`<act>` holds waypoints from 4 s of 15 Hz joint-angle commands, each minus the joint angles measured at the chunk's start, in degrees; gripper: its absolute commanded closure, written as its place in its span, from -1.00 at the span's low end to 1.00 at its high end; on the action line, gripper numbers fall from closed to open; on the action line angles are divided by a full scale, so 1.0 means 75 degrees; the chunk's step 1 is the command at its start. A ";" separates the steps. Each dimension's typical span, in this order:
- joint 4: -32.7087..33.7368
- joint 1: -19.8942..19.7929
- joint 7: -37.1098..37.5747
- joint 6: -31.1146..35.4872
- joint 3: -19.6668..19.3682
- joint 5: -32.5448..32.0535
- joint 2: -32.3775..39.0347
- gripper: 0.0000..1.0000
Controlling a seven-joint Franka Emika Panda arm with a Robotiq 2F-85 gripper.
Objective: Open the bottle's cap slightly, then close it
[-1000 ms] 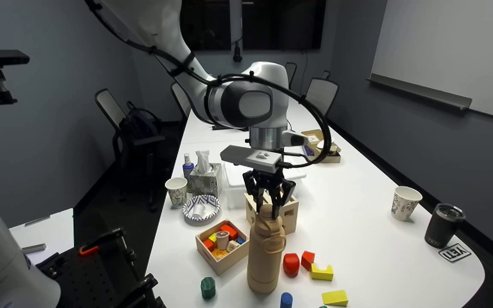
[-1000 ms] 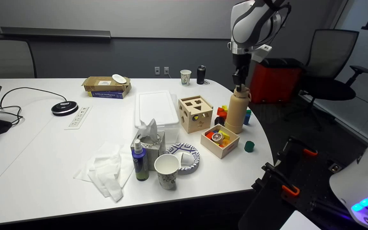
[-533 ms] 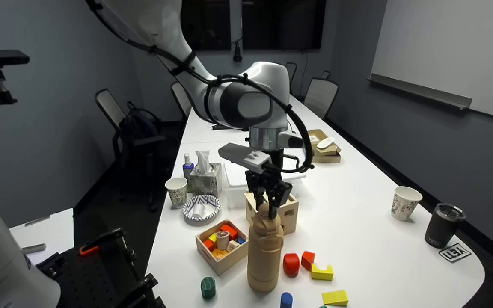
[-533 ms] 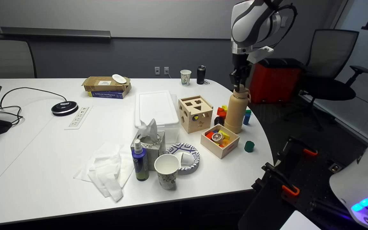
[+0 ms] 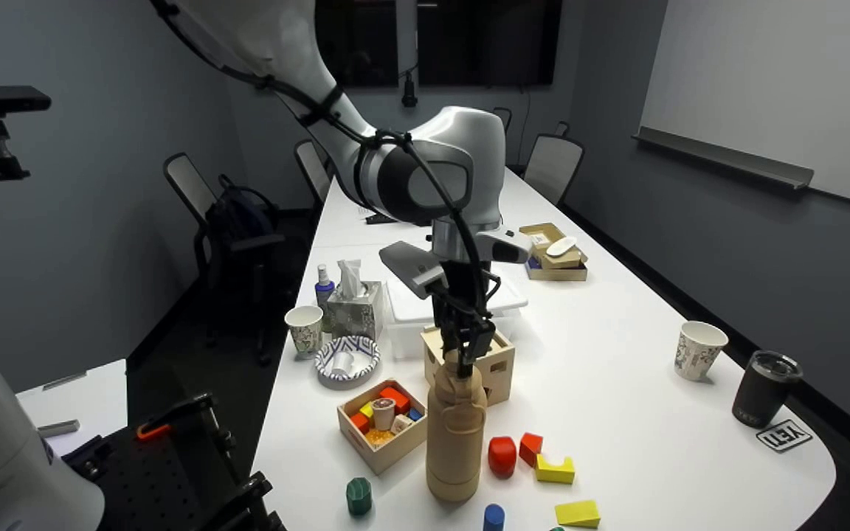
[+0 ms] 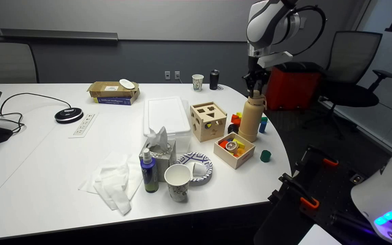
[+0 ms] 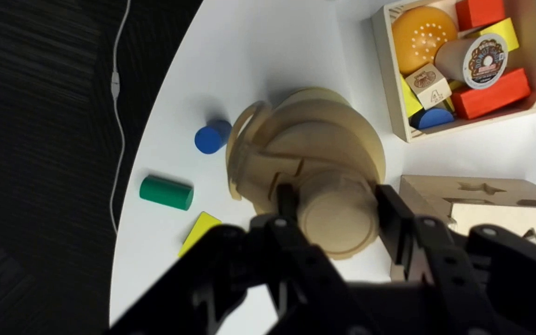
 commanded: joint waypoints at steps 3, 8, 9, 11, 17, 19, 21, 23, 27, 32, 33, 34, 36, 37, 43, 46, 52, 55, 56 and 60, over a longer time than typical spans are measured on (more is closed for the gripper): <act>-0.0041 0.0230 0.1461 0.0366 -0.0207 0.0136 0.0279 0.58; -0.0046 0.0362 0.2539 0.0624 -0.0293 0.0222 0.0363 0.58; -0.0050 0.0367 0.2700 0.0716 -0.0286 0.0290 0.0384 0.58; -0.0069 0.0422 0.3065 0.0826 -0.0324 0.0297 0.0413 0.58; -0.0272 0.0620 0.3818 0.0874 -0.0422 0.0290 0.0382 0.58; -0.0268 0.0655 0.3939 0.0885 -0.0443 0.0291 0.0420 0.58; -0.0296 0.0661 0.4002 0.0853 -0.0454 0.0280 0.0400 0.58; -0.0307 0.0642 0.3962 0.0769 -0.0441 0.0317 0.0367 0.37; -0.0417 0.0609 0.3818 0.0700 -0.0407 0.0491 0.0375 -0.70; -0.0499 0.0630 0.3676 0.0893 -0.0401 0.0779 0.0507 -1.00; -0.0505 0.0631 0.3653 0.0905 -0.0390 0.0834 0.0480 -1.00; -0.0503 0.0636 0.3638 0.0891 -0.0383 0.0893 0.0462 -1.00; -0.0519 0.0652 0.3597 0.0898 -0.0373 0.0977 0.0414 -1.00; -0.0544 0.0656 0.3569 0.0884 -0.0368 0.1008 0.0373 -1.00; -0.0810 0.0641 0.3358 0.0755 -0.0358 0.1136 -0.0030 -1.00; -0.1134 0.0642 0.3091 0.0640 -0.0349 0.1111 -0.0452 -1.00; -0.2134 0.0549 0.2159 0.0516 -0.0173 0.1132 -0.1932 -1.00; -0.2410 0.0502 0.1731 0.0014 -0.0081 0.1168 -0.2650 -1.00; -0.2454 0.0490 0.1621 -0.0153 -0.0064 0.1166 -0.2830 -1.00; -0.2530 0.0461 0.0860 -0.0727 -0.0060 0.1171 -0.3337 -1.00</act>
